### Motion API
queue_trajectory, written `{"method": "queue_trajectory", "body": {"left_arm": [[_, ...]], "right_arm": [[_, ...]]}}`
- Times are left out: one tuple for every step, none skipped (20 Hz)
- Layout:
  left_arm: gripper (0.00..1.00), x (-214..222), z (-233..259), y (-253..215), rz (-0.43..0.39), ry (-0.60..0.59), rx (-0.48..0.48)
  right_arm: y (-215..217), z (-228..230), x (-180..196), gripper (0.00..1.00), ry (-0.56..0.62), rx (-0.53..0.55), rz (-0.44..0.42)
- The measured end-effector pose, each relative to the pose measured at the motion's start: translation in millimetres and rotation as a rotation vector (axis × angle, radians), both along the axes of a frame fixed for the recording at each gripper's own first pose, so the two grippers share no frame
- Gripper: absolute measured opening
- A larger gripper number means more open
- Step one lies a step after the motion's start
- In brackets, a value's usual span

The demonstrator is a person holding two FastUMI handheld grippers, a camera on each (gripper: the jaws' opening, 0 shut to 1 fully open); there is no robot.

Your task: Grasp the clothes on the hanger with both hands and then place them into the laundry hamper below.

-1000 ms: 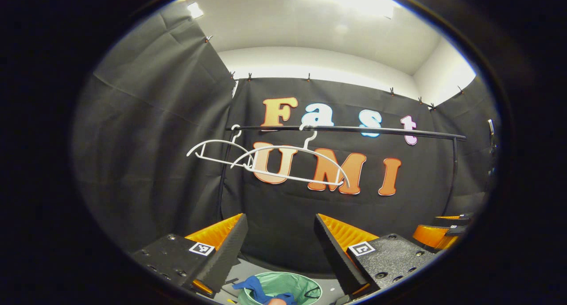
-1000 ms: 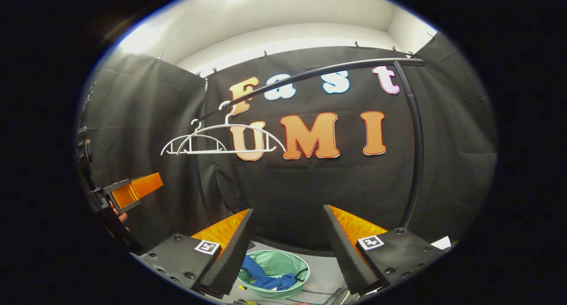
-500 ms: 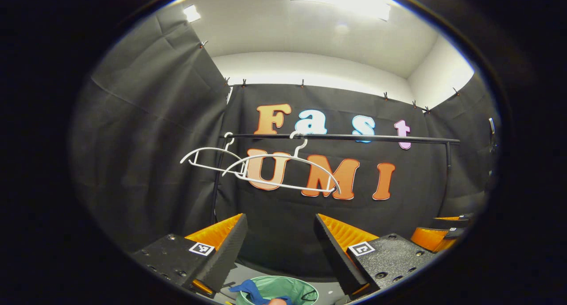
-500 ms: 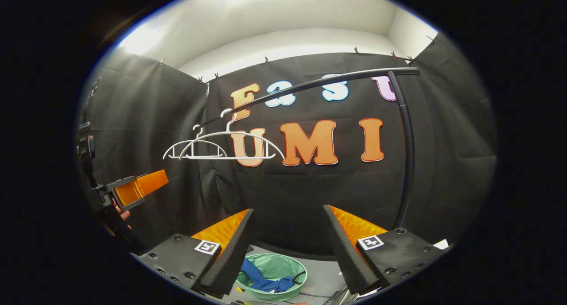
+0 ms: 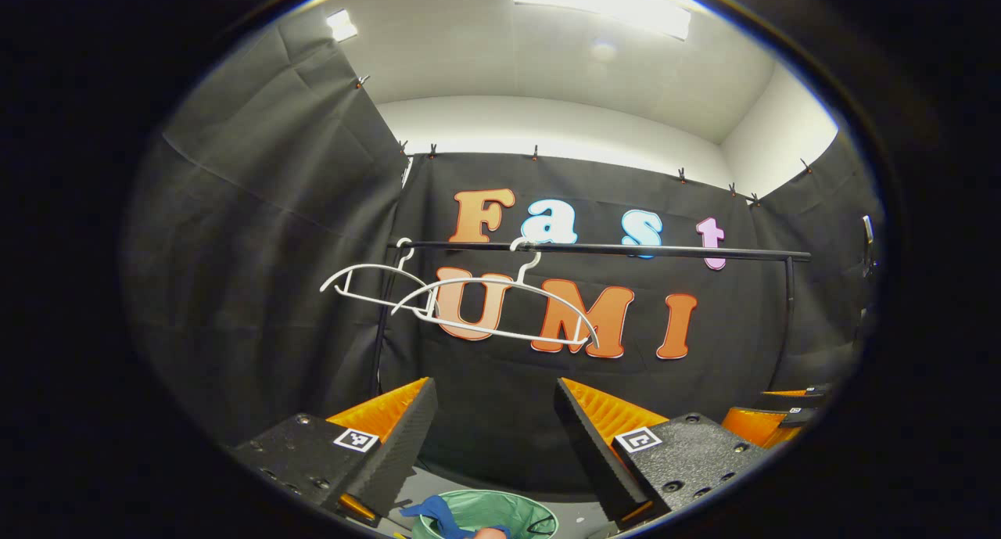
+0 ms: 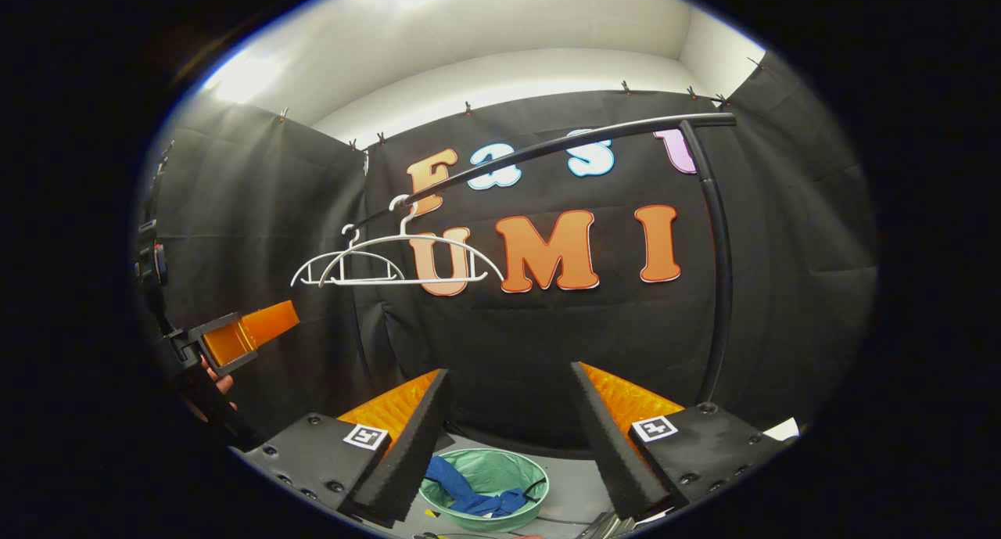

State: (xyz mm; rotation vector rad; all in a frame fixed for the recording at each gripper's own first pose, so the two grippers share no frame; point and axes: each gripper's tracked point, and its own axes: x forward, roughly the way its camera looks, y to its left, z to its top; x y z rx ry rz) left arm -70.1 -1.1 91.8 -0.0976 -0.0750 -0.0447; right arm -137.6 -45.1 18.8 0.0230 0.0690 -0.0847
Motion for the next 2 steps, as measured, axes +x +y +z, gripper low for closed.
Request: {"method": "queue_trajectory", "body": {"left_arm": [[0.95, -0.6, 0.0, -0.6, 0.000, 0.002, 0.000], [0.98, -0.3, -0.9, -2.1, -0.001, 0.005, -0.003]], "right_arm": [[0.3, -0.3, 0.0, 0.89, 0.001, -0.002, -0.001], [-0.4, -1.3, -0.7, 0.89, 0.003, -0.002, -0.001]]}}
